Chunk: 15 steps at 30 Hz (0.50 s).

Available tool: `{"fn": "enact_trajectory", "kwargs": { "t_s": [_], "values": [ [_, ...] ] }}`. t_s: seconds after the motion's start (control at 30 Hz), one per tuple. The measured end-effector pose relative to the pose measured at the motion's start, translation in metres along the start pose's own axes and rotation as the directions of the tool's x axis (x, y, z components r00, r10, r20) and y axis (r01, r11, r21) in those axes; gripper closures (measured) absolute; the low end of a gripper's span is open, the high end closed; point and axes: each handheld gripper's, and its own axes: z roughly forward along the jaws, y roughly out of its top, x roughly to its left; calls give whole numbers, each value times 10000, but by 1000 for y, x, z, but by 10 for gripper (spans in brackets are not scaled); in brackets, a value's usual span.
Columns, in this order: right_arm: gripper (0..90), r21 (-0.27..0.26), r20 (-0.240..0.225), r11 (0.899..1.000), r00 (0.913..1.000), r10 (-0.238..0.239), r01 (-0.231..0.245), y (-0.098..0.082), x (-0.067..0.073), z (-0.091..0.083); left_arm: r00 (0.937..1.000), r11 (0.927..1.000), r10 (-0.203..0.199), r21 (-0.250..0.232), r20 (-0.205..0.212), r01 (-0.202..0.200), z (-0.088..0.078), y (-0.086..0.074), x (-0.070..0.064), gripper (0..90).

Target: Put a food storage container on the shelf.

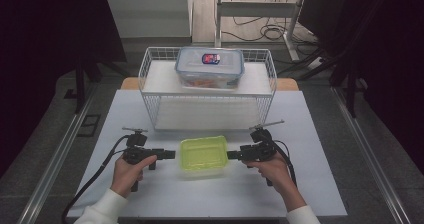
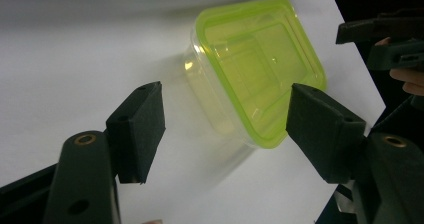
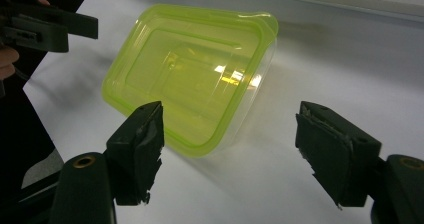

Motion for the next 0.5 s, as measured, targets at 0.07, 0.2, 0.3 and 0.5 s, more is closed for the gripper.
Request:
{"fn": "enact_trajectory", "kwargs": {
  "t_s": [0.07, 0.2, 0.3, 0.5],
  "values": [
    [292, 67, -55, 10000, 10000, 32, -32, 1, -1, 4, 9995, 9998, -214, 10, 212, 214, 4, 1, 1, 345],
    [329, 187, -202, 9994, 9993, 309, -306, 3, -5, 13, 9971, 9983, -578, 121, 499, 573, 15, 3, 5, 377],
    [362, 316, -372, 9977, 9974, 615, -603, 5, -10, 22, 9956, 9972, -719, 258, 605, 704, 22, 3, 8, 402],
    [406, 453, -423, 9947, 9946, 945, -926, 7, -16, 34, 9939, 9964, -775, 392, 781, 746, 27, 4, 11, 464]
  ]
}}
